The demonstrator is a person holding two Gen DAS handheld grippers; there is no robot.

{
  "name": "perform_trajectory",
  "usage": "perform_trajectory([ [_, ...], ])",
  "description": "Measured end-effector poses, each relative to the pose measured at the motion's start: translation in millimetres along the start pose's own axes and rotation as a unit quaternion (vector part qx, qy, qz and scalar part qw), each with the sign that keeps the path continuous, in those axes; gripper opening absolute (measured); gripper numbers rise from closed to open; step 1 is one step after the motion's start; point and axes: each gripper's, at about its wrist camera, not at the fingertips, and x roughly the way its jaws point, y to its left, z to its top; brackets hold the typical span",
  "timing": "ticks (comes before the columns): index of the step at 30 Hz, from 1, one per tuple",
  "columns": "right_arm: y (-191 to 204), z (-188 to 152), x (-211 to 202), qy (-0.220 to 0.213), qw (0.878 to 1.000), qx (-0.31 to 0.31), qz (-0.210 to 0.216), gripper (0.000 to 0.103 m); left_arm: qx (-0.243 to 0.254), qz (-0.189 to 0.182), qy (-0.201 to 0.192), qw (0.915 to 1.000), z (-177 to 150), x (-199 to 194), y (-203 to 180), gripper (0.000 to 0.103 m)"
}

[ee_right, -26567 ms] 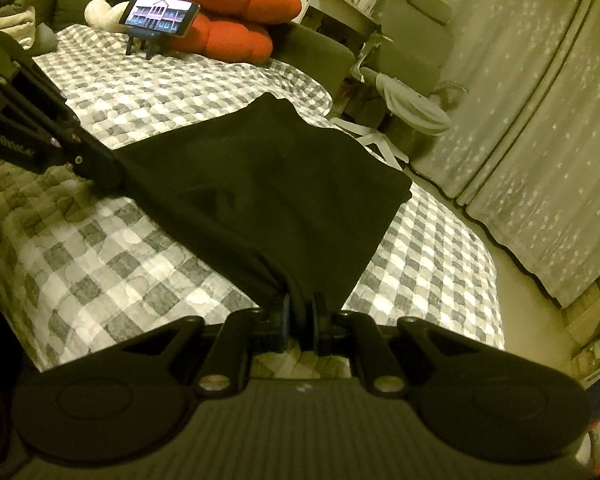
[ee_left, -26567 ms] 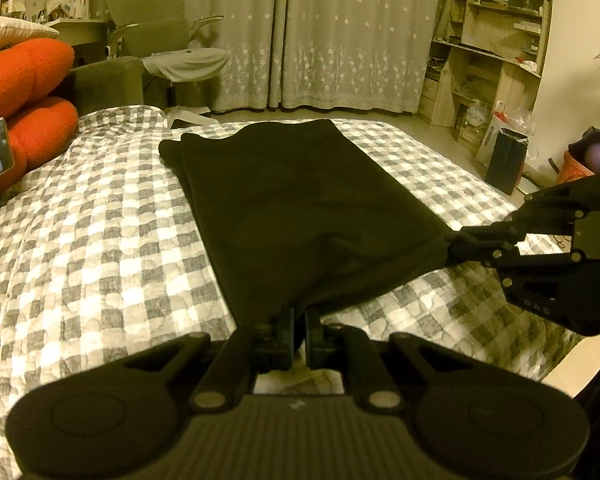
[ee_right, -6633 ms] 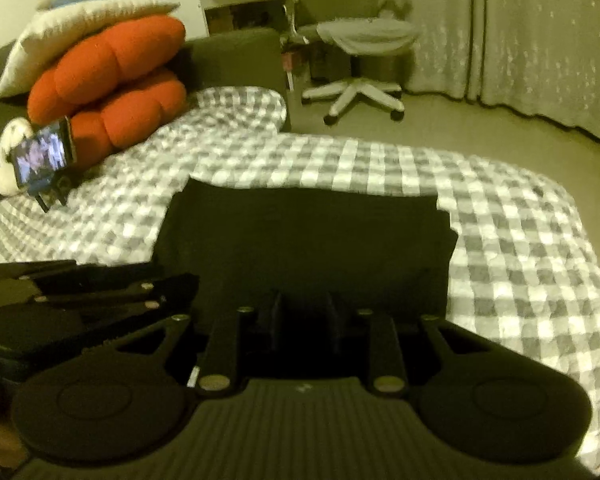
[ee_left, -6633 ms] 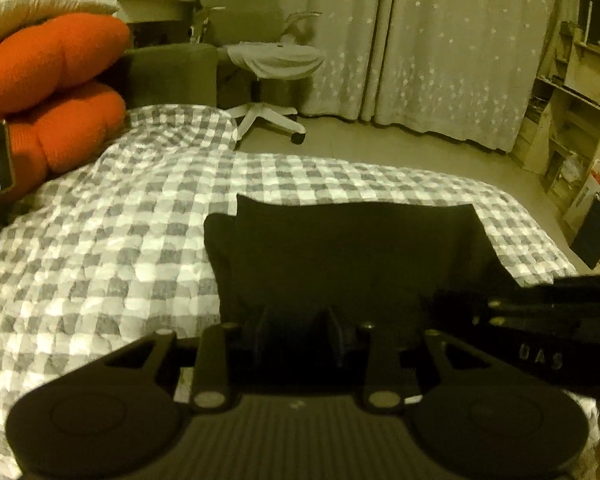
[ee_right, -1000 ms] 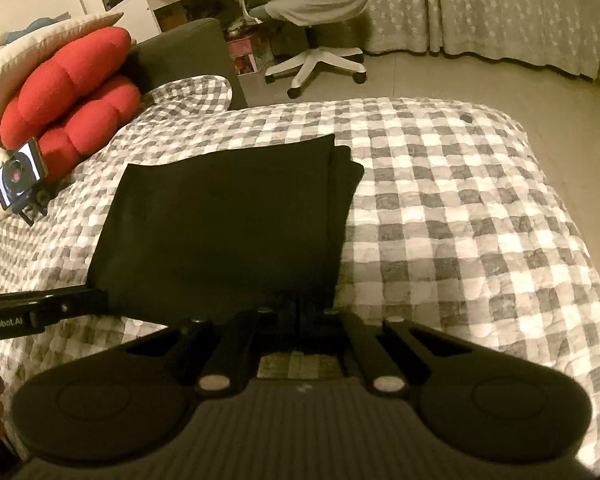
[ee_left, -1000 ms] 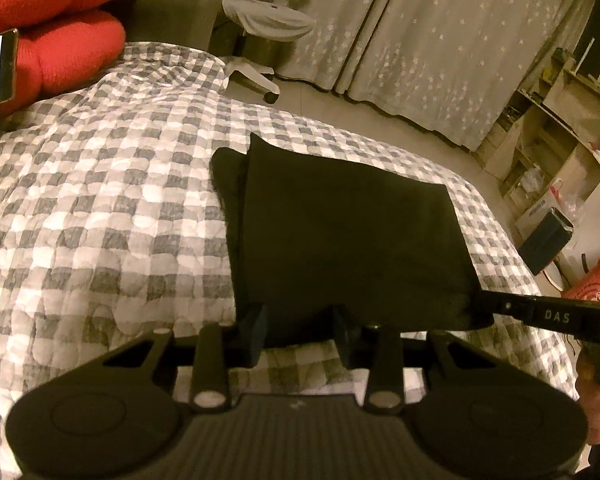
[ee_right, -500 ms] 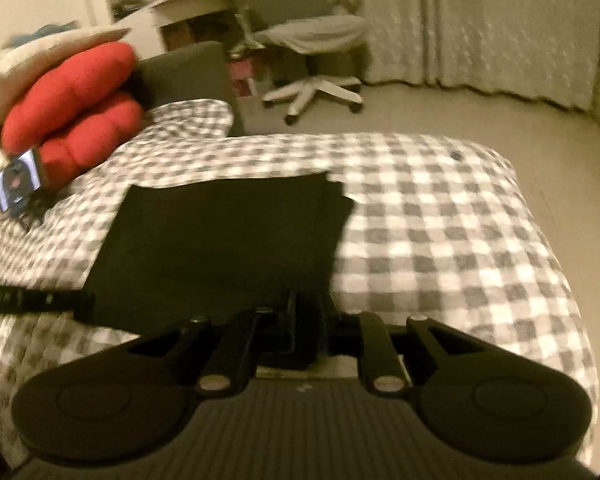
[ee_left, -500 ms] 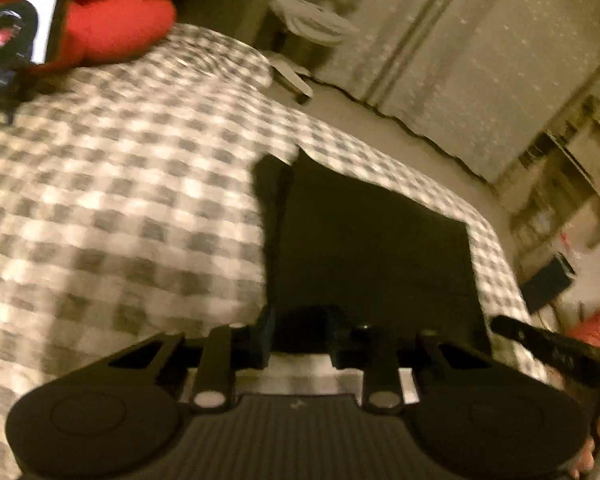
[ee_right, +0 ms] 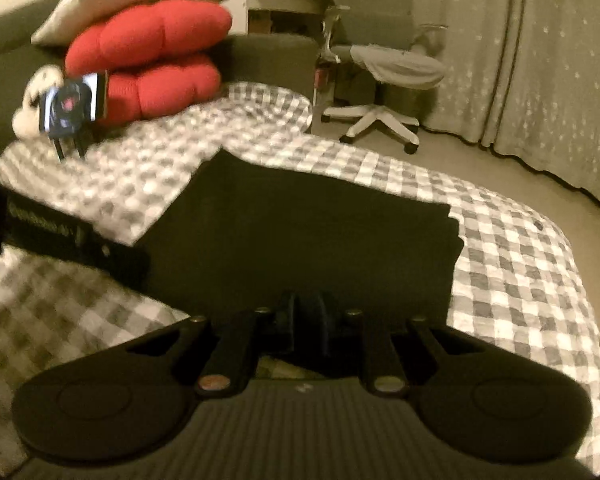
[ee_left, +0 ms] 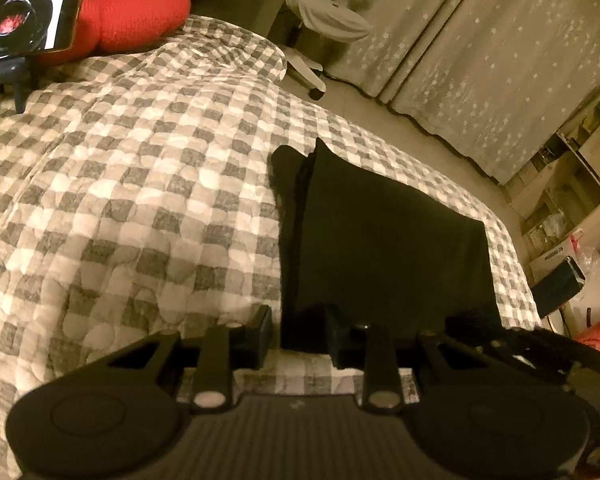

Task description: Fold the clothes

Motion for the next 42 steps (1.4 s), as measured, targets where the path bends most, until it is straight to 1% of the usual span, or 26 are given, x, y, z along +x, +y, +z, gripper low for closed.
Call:
perform_trajectory([
  [5, 7.8, -0.3, 2.4, 0.0, 1.0, -0.013, -0.016, 0.019, -0.003, -0.001, 0.001, 1.0, -0.3, 0.1, 1.1, 0.03],
  [8, 9.9, -0.4, -1.6, -0.008, 1.0, -0.015, -0.017, 0.018, -0.021, -0.006, 0.003, 0.9998, 1.2, -0.3, 5.5, 0.03],
  [10, 11.3, 1.2, -4.4, -0.017, 1.0, -0.013, -0.009, 0.018, -0.036, -0.01, 0.004, 0.9993, 3.0, -1.8, 10.2, 0.033],
  [11, 13.6, 1.7, -6.4, -0.024, 1.0, -0.018, -0.006, 0.022, -0.046, -0.012, 0.004, 0.9988, 4.1, -2.5, 13.2, 0.036],
  [12, 17.8, 1.7, -8.2, -0.033, 0.999, -0.028, -0.004, 0.03, -0.055, -0.015, 0.004, 0.9984, 4.9, -2.5, 15.7, 0.037],
  [13, 23.4, 0.9, -9.3, -0.041, 0.998, -0.042, -0.002, 0.033, -0.063, -0.017, 0.005, 0.9978, 5.4, -2.3, 18.1, 0.037],
  [15, 37.1, -2.6, -8.0, -0.05, 0.995, -0.082, 0.003, 0.034, -0.074, -0.02, 0.007, 0.997, 6.0, -1.8, 21.0, 0.037],
  [17, 49.2, -5.9, -5.8, -0.056, 0.992, -0.116, 0.004, 0.034, -0.073, -0.021, 0.008, 0.9971, 5.7, -2.0, 20.2, 0.037],
  [20, 58.2, -8.6, -3.3, -0.063, 0.988, -0.141, 0.003, 0.034, -0.076, -0.025, 0.009, 0.9968, 6.5, -2.6, 20.6, 0.039],
  [22, 62.8, -10.0, -3.5, -0.07, 0.984, -0.162, 0.0, 0.036, -0.079, -0.025, 0.008, 0.9965, 8.3, -3.7, 23.4, 0.04],
  [23, 65.5, -12.5, -2.0, -0.069, 0.982, -0.176, -0.005, 0.045, -0.08, -0.022, 0.006, 0.9966, 9.2, -4.6, 24.5, 0.041],
  [24, 68.3, -15.0, -0.4, -0.067, 0.979, -0.191, -0.01, 0.049, -0.079, -0.018, 0.003, 0.9967, 10.3, -5.5, 25.4, 0.041],
  [29, 81.4, -26.9, 6.7, -0.063, 0.963, -0.26, -0.033, 0.05, -0.081, -0.017, -0.002, 0.9966, 14.7, -9.3, 30.1, 0.043],
  [31, 82.8, -27.2, 7.0, -0.068, 0.96, -0.27, -0.035, 0.05, -0.08, -0.017, -0.002, 0.9966, 15.4, -9.4, 30.2, 0.044],
  [33, 82.6, -26.3, 7.6, -0.07, 0.96, -0.27, -0.033, 0.05, -0.08, -0.016, 0.0, 0.9966, 15.4, -9.1, 30.7, 0.044],
  [36, 85.4, -29.2, 7.9, -0.075, 0.954, -0.287, -0.038, 0.05, -0.085, -0.017, 0.0, 0.9963, 16.5, -9.8, 32.8, 0.044],
  [38, 86.4, -30.8, 7.9, -0.081, 0.95, -0.299, -0.032, 0.05, -0.089, -0.017, -0.003, 0.9959, 18.0, -11.3, 35.4, 0.044],
  [42, 91.2, -33.8, 7.5, -0.085, 0.947, -0.308, -0.032, 0.05, -0.095, -0.018, -0.004, 0.9953, 20.0, -13.0, 39.3, 0.045],
])
